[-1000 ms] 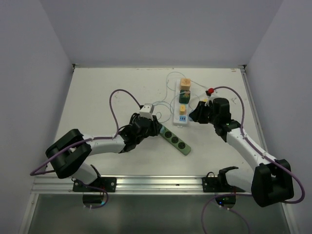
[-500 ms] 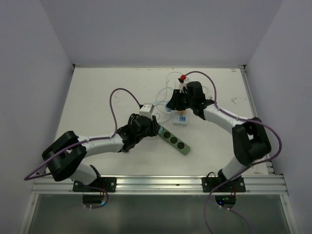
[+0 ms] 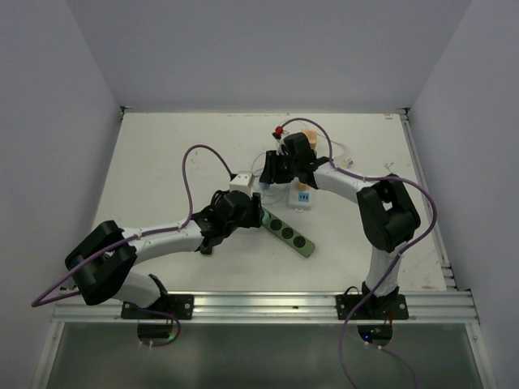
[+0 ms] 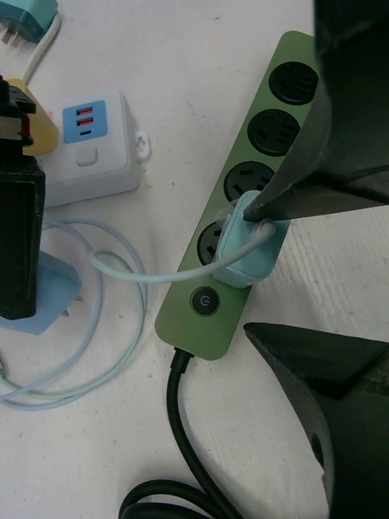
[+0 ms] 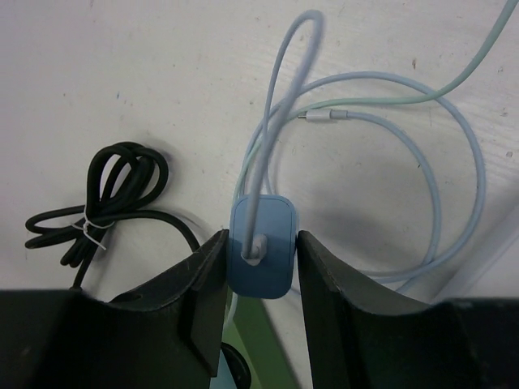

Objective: Pull the plug off the socket

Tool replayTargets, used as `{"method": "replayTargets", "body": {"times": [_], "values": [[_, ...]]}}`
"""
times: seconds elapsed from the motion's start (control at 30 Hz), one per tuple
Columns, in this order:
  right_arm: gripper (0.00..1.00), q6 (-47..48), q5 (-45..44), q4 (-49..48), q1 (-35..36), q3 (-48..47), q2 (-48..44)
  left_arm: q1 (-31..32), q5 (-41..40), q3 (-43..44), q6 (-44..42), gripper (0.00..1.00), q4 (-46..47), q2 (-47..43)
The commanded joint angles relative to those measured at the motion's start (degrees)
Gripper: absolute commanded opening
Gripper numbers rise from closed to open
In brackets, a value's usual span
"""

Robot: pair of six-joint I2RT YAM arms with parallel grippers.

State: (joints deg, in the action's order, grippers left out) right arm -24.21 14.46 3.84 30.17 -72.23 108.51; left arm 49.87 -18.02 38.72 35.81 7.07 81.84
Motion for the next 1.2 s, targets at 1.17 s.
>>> {"method": "replayTargets", "body": {"times": [1.17], "values": [[0.54, 15.76, -2.59, 8.55, 11.74, 21.25, -36.53, -1.26, -8.69, -2.86, 1.26, 0.85, -21.21, -17.95]]}}
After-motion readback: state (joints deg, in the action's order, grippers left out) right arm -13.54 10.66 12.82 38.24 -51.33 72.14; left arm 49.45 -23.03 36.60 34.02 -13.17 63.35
